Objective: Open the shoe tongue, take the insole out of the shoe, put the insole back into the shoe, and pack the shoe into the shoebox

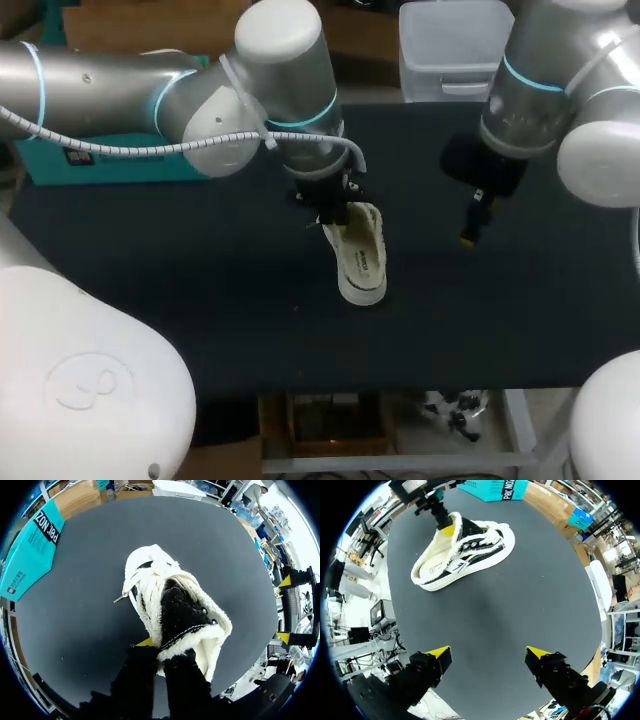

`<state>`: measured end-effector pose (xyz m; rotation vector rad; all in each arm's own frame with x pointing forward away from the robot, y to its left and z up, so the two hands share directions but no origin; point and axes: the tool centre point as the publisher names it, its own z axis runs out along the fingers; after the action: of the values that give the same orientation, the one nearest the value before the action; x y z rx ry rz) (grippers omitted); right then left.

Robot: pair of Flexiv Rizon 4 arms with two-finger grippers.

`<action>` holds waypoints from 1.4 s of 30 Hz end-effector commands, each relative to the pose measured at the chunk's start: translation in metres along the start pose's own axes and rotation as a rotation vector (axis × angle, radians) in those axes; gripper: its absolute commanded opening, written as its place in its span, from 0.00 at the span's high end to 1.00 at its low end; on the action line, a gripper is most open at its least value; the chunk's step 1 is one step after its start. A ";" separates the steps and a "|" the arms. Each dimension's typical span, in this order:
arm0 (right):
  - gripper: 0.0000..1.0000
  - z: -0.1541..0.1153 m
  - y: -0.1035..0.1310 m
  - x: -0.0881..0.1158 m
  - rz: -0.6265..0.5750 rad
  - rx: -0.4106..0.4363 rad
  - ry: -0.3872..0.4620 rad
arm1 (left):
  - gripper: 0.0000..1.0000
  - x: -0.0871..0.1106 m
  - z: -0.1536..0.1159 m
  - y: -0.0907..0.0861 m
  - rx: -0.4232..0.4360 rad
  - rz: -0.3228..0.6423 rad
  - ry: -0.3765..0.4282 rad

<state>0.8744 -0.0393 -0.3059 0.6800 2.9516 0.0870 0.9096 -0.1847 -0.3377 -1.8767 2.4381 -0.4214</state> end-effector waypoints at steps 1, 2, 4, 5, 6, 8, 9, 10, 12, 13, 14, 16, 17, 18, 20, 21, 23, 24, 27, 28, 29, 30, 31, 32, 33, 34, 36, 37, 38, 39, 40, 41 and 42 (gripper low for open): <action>0.00 -0.004 0.004 -0.002 -0.017 0.027 0.014 | 1.00 -0.009 -0.025 -0.006 -0.002 0.107 0.060; 0.00 -0.004 0.004 -0.002 -0.017 0.027 0.014 | 1.00 -0.011 -0.031 -0.009 0.007 0.132 0.067; 0.00 -0.004 0.004 -0.002 -0.017 0.027 0.014 | 1.00 -0.020 -0.046 -0.015 0.024 0.195 0.083; 0.00 -0.004 0.004 -0.002 -0.017 0.027 0.014 | 1.00 -0.025 -0.053 -0.018 0.029 0.233 0.086; 0.00 -0.004 0.004 -0.002 -0.017 0.027 0.014 | 1.00 -0.029 -0.061 -0.020 0.034 0.271 0.094; 0.00 -0.004 0.004 -0.002 -0.017 0.027 0.014 | 1.00 -0.040 -0.078 -0.026 0.050 0.346 0.087; 0.00 -0.004 0.004 -0.002 -0.017 0.027 0.014 | 1.00 -0.045 -0.086 -0.028 0.061 0.393 0.095; 0.00 -0.004 0.004 -0.002 -0.017 0.027 0.014 | 1.00 -0.049 -0.096 -0.031 0.063 0.449 0.105; 0.00 -0.004 0.004 -0.002 -0.017 0.027 0.014 | 1.00 -0.060 -0.115 -0.037 0.075 0.542 0.107; 0.00 -0.004 0.004 -0.002 -0.017 0.027 0.014 | 1.00 -0.066 -0.125 -0.041 0.081 0.593 0.115; 0.00 -0.004 0.004 -0.002 -0.017 0.027 0.014 | 1.00 -0.073 -0.136 -0.045 0.086 0.646 0.129; 0.00 -0.004 0.004 -0.002 -0.017 0.027 0.014 | 1.00 -0.085 -0.159 -0.053 0.097 0.741 0.155; 0.00 -0.004 0.004 -0.002 -0.017 0.027 0.014 | 1.00 -0.089 -0.170 -0.058 0.099 0.778 0.165; 0.00 -0.004 0.004 -0.002 -0.017 0.027 0.014 | 1.00 -0.094 -0.181 -0.063 0.106 0.814 0.173; 0.00 -0.004 0.004 -0.002 -0.017 0.027 0.014 | 1.00 -0.102 -0.201 -0.068 0.109 0.889 0.188; 0.00 -0.004 0.004 -0.002 -0.017 0.027 0.014 | 1.00 -0.106 -0.210 -0.069 0.113 0.930 0.176; 0.00 -0.004 0.004 -0.002 -0.017 0.027 0.014 | 1.00 -0.114 -0.227 -0.069 0.125 0.978 0.167; 0.00 -0.004 0.004 -0.002 -0.017 0.027 0.014 | 1.00 -0.120 -0.237 -0.069 0.121 1.005 0.172; 0.00 -0.004 0.004 -0.002 -0.017 0.027 0.014 | 1.00 -0.138 -0.256 -0.070 0.096 1.074 0.149; 0.00 -0.004 0.004 -0.002 -0.017 0.027 0.014 | 1.00 -0.146 -0.265 -0.076 0.099 1.067 0.144; 0.00 -0.004 0.004 -0.002 -0.017 0.027 0.014 | 1.00 -0.153 -0.272 -0.080 0.105 1.071 0.134; 0.00 -0.004 0.004 -0.002 -0.017 0.027 0.014 | 1.00 -0.162 -0.278 -0.084 0.114 1.083 0.129; 0.00 -0.004 0.004 -0.002 -0.017 0.027 0.014 | 1.00 -0.171 -0.286 -0.088 0.128 1.090 0.144; 0.00 -0.004 0.004 -0.002 -0.017 0.027 0.014 | 1.00 -0.181 -0.293 -0.091 0.138 1.106 0.144; 0.00 -0.004 0.004 -0.002 -0.017 0.027 0.014 | 1.00 -0.188 -0.296 -0.094 0.145 1.114 0.144; 0.00 -0.004 0.004 -0.002 -0.017 0.027 0.014 | 1.00 -0.201 -0.301 -0.099 0.150 1.132 0.142; 0.00 -0.004 0.004 -0.002 -0.017 0.027 0.014 | 1.00 -0.221 -0.304 -0.110 0.147 1.153 0.123; 0.00 -0.004 0.004 -0.002 -0.017 0.027 0.014 | 1.00 -0.230 -0.304 -0.116 0.141 1.167 0.109; 0.00 -0.004 0.004 -0.002 -0.017 0.027 0.014 | 1.00 -0.241 -0.305 -0.122 0.132 1.183 0.110; 0.00 -0.004 0.004 -0.002 -0.017 0.027 0.014 | 1.00 -0.252 -0.305 -0.131 0.127 1.183 0.103; 0.00 -0.004 0.004 -0.002 -0.017 0.027 0.014 | 1.00 -0.262 -0.305 -0.139 0.124 1.181 0.098; 0.00 -0.004 0.004 -0.002 -0.017 0.027 0.014 | 1.00 -0.273 -0.306 -0.146 0.118 1.184 0.096; 0.00 -0.004 0.004 -0.002 -0.017 0.027 0.014 | 1.00 -0.285 -0.305 -0.153 0.114 1.186 0.082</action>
<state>0.8772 -0.0369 -0.3027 0.6603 2.9753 0.0552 1.0485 0.0912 -0.0591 -0.1851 2.8218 -0.4750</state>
